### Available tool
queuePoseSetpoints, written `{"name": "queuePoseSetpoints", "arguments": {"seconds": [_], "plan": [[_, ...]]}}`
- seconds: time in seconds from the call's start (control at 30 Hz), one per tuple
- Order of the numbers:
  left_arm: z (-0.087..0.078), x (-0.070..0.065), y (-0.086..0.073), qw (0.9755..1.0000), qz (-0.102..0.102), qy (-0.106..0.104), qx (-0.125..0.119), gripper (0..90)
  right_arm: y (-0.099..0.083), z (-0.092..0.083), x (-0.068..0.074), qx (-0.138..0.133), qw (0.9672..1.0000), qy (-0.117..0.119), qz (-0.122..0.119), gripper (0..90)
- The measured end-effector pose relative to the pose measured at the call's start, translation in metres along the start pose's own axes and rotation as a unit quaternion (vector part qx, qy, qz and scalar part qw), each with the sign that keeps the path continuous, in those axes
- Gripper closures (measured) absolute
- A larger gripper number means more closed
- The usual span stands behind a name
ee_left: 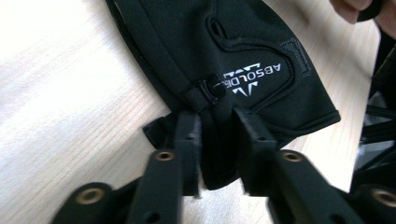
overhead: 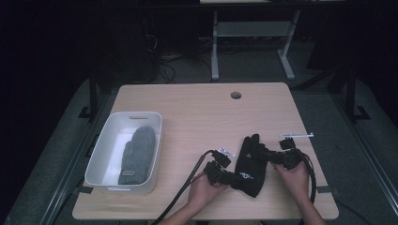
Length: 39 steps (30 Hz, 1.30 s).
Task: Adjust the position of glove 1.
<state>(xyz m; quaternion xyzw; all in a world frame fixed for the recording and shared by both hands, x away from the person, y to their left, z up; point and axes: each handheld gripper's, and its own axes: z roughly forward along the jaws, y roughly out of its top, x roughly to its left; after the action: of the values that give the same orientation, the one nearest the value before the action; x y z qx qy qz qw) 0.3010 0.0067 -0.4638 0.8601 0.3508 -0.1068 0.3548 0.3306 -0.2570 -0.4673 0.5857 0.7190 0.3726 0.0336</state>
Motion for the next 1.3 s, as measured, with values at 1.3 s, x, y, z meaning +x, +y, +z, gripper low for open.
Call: {"name": "queuePoseSetpoints", "arguments": {"seconds": [1.3], "plan": [[-0.061, 0.016, -0.003, 0.9978, -0.018, -0.036, -0.054, 80.7, 0.035, -0.021, 0.029, -0.046, 0.9886, 0.131, 0.057, 76.4]]}}
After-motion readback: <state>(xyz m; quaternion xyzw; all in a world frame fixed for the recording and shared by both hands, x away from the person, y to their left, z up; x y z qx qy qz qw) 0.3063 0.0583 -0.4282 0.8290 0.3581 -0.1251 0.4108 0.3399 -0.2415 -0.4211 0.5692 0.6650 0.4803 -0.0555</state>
